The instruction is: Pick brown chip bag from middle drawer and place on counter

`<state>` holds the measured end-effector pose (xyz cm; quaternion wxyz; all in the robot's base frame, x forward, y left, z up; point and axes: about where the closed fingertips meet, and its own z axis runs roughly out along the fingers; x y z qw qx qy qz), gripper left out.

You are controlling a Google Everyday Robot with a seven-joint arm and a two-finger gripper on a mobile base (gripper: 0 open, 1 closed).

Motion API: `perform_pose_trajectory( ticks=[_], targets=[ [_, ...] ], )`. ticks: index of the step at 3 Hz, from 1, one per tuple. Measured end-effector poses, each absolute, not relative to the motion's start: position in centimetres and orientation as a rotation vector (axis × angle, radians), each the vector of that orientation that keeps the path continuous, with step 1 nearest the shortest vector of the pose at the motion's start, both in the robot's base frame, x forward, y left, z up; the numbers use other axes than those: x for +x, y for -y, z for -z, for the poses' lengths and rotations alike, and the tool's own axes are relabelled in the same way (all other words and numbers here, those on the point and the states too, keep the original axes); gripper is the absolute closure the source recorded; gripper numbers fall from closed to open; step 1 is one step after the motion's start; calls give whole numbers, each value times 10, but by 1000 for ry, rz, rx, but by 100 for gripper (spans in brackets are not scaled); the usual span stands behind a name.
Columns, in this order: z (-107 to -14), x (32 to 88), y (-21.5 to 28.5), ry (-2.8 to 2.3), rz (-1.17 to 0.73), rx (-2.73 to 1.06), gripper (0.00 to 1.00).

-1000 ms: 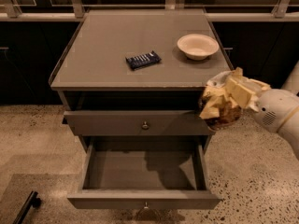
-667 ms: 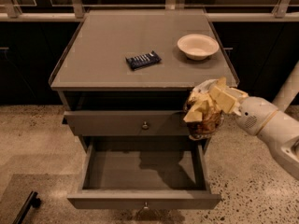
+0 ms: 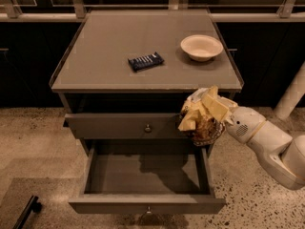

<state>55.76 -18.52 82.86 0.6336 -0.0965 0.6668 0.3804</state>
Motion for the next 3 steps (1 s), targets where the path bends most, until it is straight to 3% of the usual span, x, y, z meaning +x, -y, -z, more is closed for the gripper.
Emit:
perform_pose_trajectory(
  ticks=[3],
  targets=[
    [-722,515,172,-1751,-967,-83,100]
  ],
)
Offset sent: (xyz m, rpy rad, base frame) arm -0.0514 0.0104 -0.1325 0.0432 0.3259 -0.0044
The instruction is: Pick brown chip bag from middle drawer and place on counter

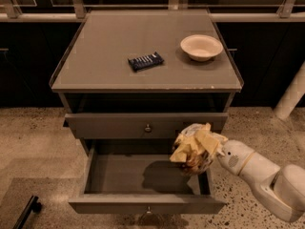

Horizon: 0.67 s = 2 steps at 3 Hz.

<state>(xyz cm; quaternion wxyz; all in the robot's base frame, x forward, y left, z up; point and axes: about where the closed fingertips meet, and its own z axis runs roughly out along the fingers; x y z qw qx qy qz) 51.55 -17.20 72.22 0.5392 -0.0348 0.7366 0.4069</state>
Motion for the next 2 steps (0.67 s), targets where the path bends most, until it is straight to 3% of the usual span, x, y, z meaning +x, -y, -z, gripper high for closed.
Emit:
perform_pose_trajectory(
  ticks=[2],
  targets=[
    [-656,517,157,-1834,-1119,38,100]
  ],
)
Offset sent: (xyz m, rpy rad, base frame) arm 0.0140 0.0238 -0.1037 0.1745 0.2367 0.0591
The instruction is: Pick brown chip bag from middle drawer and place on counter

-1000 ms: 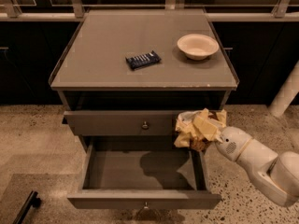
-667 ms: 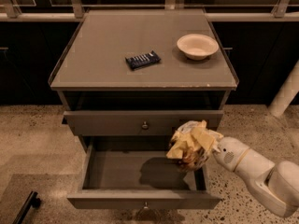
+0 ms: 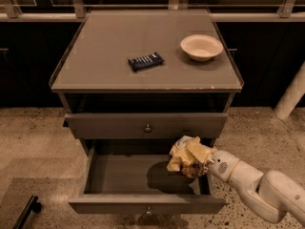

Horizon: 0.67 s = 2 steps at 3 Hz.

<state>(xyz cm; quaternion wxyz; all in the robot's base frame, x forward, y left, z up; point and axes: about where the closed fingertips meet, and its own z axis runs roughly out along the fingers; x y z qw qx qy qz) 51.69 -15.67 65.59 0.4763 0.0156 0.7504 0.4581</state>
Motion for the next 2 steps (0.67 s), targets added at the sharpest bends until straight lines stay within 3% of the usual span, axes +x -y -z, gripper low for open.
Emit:
perform_pose_trajectory(
  ticks=[2],
  targets=[
    [-588,535,156,-1927,-1193,174,100]
  ],
)
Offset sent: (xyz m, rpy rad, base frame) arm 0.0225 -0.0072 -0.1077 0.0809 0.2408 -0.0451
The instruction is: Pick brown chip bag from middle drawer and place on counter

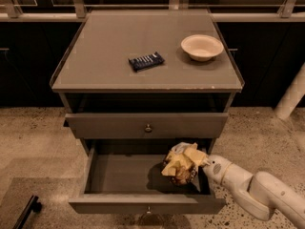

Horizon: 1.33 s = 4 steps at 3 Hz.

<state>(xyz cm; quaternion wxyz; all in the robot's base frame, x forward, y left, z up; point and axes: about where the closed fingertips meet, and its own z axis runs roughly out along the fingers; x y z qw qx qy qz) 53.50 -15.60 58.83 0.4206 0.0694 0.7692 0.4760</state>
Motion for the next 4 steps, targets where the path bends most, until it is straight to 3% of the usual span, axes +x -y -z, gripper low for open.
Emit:
perform_pose_trajectory(
  ticks=[2,4],
  targets=[
    [-563,535,160,-1963,-1178,238,59],
    [-563,535,160,-1963,-1178,238,11]
  ],
)
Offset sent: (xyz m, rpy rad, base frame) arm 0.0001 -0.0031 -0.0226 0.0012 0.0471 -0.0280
